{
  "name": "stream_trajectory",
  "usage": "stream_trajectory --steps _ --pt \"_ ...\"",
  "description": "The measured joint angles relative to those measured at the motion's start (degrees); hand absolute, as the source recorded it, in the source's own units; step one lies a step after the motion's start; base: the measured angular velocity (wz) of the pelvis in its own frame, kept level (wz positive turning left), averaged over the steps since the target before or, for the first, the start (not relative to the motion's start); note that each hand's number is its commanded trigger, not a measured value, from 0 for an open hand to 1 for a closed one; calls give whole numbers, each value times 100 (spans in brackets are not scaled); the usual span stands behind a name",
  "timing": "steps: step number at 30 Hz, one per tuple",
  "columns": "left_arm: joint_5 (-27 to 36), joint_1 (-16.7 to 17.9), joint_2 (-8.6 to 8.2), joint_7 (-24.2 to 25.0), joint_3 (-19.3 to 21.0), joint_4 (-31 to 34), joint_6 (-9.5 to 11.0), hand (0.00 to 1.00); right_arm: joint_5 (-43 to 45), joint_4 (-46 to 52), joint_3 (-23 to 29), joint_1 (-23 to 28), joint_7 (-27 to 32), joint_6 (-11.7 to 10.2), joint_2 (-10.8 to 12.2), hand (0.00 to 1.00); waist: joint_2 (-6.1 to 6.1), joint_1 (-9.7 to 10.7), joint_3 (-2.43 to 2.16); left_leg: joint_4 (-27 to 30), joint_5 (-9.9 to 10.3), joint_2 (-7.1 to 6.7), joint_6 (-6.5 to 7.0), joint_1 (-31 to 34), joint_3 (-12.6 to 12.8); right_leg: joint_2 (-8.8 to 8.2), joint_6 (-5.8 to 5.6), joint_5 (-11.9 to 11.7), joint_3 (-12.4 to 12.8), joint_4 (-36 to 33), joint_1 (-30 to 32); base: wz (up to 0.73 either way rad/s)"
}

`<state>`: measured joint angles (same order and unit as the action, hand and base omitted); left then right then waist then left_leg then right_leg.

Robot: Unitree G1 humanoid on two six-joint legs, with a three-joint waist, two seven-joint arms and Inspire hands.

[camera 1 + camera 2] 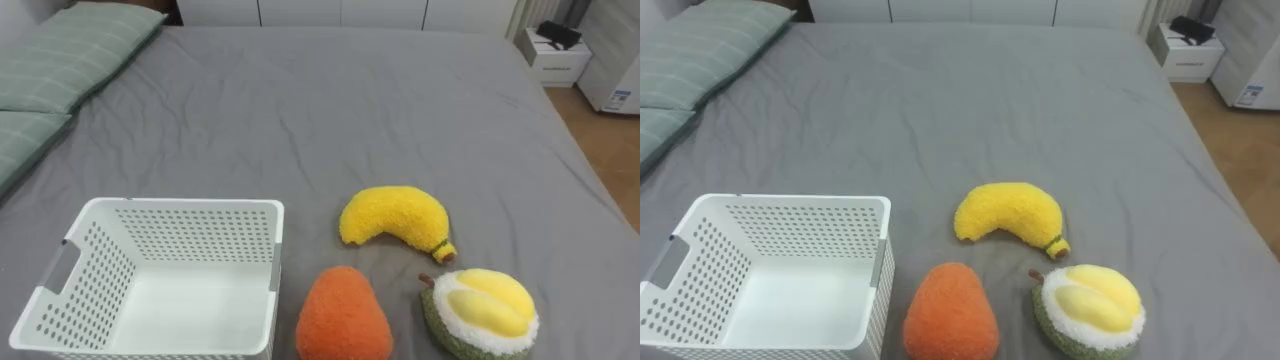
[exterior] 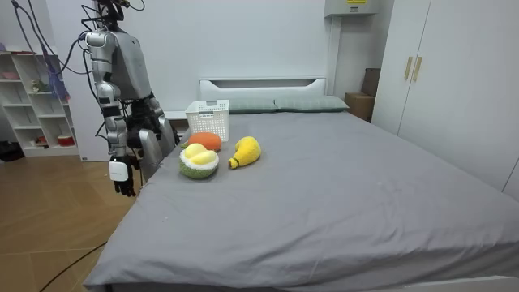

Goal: Collect toys from the bed

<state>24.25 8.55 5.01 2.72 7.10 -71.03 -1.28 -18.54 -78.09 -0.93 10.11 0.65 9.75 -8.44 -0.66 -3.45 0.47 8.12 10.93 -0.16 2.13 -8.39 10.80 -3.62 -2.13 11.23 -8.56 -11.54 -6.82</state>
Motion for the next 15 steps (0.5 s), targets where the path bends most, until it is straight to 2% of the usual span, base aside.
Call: stream_trajectory --steps 11,15 --pt "4 5 16 -14 25 2 0 0 -5 0 -19 5 -19 -27 21 0 39 -1 2 -17 1 17 -5 -3 64 26 7 -4 56 -3 16 -1" --pt "52 8 17 16 74 2 0 0 -442 -9 -15 57 -4 -23 34 0 59 4 0 -20 1 24 -8 27 67 28 18 -12 53 8 59 -3"
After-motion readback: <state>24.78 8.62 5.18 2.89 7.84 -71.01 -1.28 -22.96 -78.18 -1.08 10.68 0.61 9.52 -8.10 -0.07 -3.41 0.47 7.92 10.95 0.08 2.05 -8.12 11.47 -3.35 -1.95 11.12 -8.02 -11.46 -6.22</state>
